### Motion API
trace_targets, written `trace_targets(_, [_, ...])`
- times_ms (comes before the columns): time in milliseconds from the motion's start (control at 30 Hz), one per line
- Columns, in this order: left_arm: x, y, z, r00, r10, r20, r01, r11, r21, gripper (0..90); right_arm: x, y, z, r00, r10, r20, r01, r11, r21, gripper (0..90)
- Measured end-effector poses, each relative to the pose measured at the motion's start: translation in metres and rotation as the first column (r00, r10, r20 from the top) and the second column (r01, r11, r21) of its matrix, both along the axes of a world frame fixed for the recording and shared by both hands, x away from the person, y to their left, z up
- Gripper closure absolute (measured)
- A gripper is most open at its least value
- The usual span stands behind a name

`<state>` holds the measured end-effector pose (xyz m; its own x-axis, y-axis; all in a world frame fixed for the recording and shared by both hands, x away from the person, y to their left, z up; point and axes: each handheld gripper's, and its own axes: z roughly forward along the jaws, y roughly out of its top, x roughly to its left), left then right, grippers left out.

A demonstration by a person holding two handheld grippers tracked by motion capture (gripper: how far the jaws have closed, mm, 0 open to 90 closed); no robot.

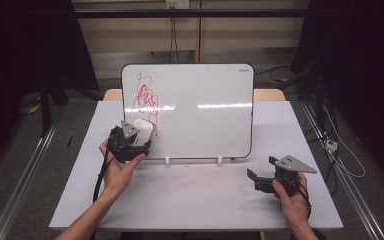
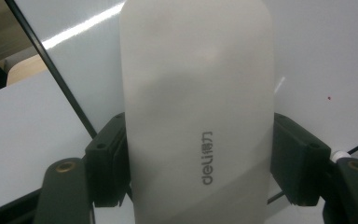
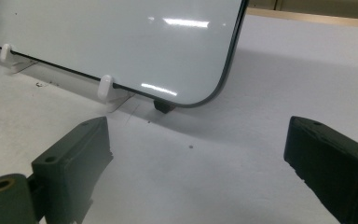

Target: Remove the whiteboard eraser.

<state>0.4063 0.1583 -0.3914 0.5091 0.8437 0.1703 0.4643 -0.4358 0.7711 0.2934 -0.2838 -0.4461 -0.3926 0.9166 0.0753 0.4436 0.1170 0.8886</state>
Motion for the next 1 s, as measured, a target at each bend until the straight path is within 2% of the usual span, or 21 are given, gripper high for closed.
trace_targets(300, [-0.001, 0.002, 0.000, 0.9999, -0.006, -0.014, 0.006, 0.9997, -0.026, 30.2, 0.000, 0.000, 0.000, 1.0000, 0.003, -0.004, -0.003, 1.000, 0.000, 7.3])
trace_targets(500, [-0.008, 0.002, 0.009, 0.9993, -0.024, 0.029, 0.026, 0.9988, -0.042, 30.2, 0.000, 0.001, 0.000, 1.0000, 0.006, -0.004, -0.006, 1.000, -0.001, 7.3])
trace_targets(667, [-0.008, 0.006, 0.009, 0.9993, -0.025, 0.026, 0.027, 0.9975, -0.065, 30.2, 0.000, 0.001, 0.000, 1.0000, 0.005, -0.002, -0.005, 1.000, -0.002, 7.3])
trace_targets(867, [-0.012, 0.009, 0.012, 0.9983, -0.041, 0.041, 0.044, 0.9946, -0.094, 30.1, 0.002, 0.002, 0.000, 1.0000, 0.002, -0.003, -0.002, 1.000, 0.003, 7.3])
trace_targets(1000, [-0.012, 0.014, 0.012, 0.9976, -0.055, 0.041, 0.060, 0.9903, -0.126, 30.1, 0.003, 0.002, 0.001, 1.0000, -0.002, 0.002, 0.002, 1.000, 0.005, 7.3])
